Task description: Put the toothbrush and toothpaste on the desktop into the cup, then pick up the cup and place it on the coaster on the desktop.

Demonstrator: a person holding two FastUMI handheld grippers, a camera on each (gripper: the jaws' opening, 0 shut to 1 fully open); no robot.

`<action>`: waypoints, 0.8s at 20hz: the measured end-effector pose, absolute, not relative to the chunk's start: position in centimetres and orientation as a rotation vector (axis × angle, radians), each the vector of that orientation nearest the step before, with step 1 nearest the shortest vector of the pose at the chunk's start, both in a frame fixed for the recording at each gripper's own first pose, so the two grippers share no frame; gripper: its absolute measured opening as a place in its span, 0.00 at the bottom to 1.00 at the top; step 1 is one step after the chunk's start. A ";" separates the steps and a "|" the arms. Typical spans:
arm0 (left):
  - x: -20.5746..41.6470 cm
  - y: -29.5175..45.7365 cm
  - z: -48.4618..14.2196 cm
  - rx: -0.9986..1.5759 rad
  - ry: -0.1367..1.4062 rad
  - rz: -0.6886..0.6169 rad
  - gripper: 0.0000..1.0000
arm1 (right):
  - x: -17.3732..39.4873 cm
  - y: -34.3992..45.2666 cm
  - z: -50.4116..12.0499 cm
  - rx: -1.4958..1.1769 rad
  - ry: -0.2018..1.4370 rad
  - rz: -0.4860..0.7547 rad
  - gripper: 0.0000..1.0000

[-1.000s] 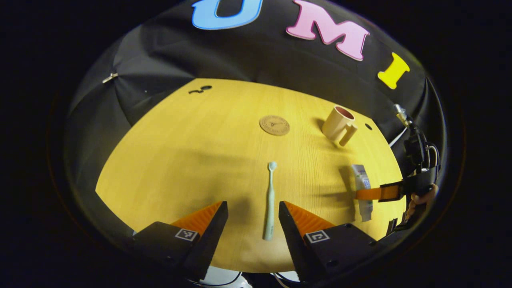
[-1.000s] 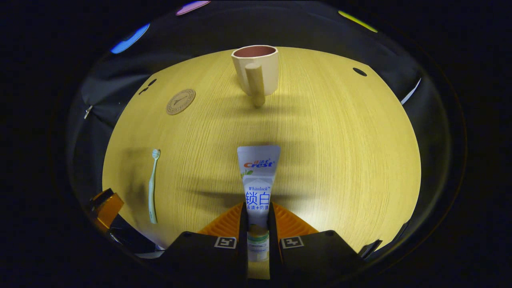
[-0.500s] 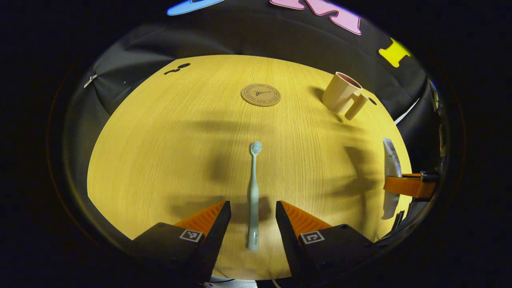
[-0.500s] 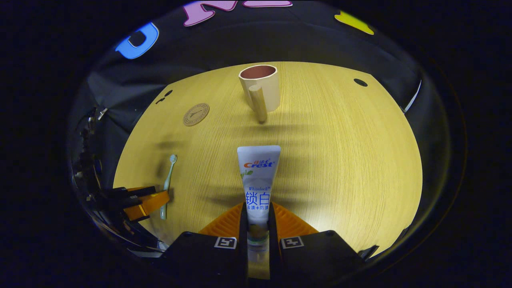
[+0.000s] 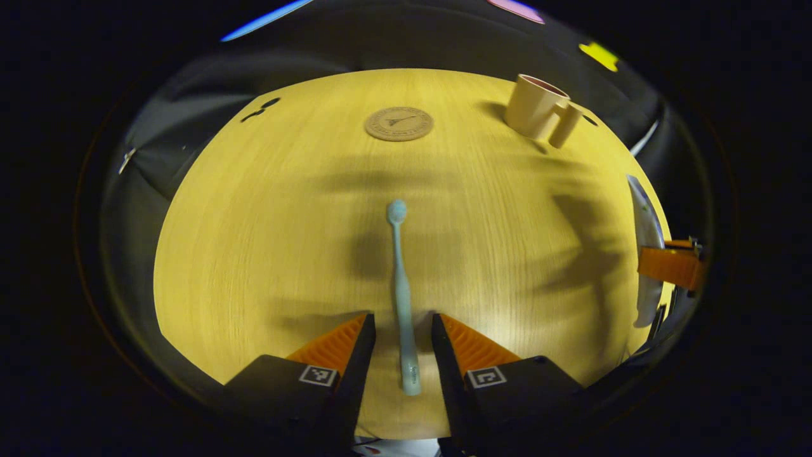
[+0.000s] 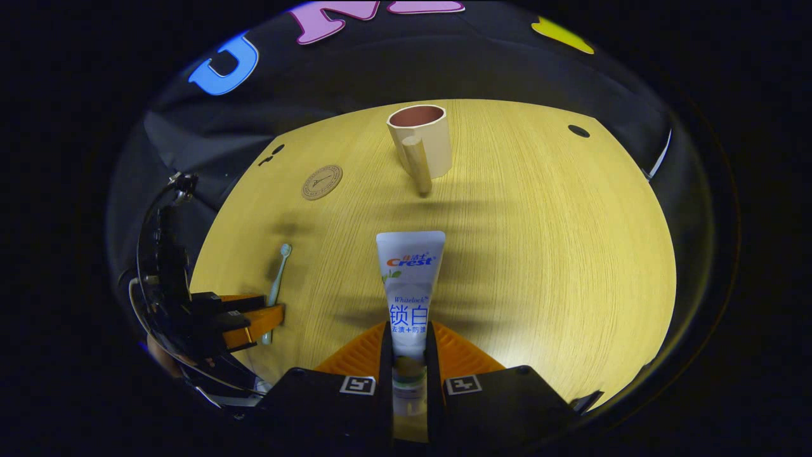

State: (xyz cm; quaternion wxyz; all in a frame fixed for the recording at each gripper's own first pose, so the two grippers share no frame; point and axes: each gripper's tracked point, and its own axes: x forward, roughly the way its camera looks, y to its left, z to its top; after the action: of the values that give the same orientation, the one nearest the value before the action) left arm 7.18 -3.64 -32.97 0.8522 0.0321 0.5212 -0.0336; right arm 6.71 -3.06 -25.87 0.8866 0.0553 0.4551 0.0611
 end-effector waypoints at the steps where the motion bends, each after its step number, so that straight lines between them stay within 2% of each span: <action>1: 7.3 -3.9 -32.9 0.062 1.102 -0.075 0.52 | 6.7 -3.1 -26.1 0.103 0.946 0.129 0.25; 2: 7.3 -3.8 -32.9 0.058 1.113 -0.067 0.49 | 6.7 -3.2 -26.1 0.097 0.944 0.132 0.25; 3: 7.4 -3.8 -32.9 0.051 1.119 -0.066 0.41 | 6.8 -3.0 -26.1 0.102 0.940 0.135 0.25; 4: 7.5 -3.7 -32.9 0.049 1.124 -0.058 0.37 | 6.8 -2.9 -26.0 0.111 0.937 0.138 0.20; 5: 7.7 -3.7 -32.9 0.041 1.128 -0.056 0.17 | 6.7 -2.9 -26.0 0.115 0.936 0.142 0.25; 6: 7.5 -3.6 -32.9 0.035 1.139 -0.057 0.19 | 6.7 -2.9 -25.9 0.115 0.937 0.143 0.25; 11: 7.6 -3.6 -32.7 0.079 1.146 -0.097 0.07 | 6.9 -2.6 -25.3 0.129 0.919 0.145 0.25; 16: 7.5 -4.1 -32.3 0.064 1.083 -0.112 0.07 | 8.5 -3.2 -23.6 0.154 0.860 0.116 0.25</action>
State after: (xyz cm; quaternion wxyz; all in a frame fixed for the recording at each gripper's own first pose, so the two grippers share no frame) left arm 7.46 -4.10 -32.34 0.8548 0.0303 0.5152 -0.0534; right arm 8.51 -3.24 -23.61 0.9044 0.0744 0.4164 0.0562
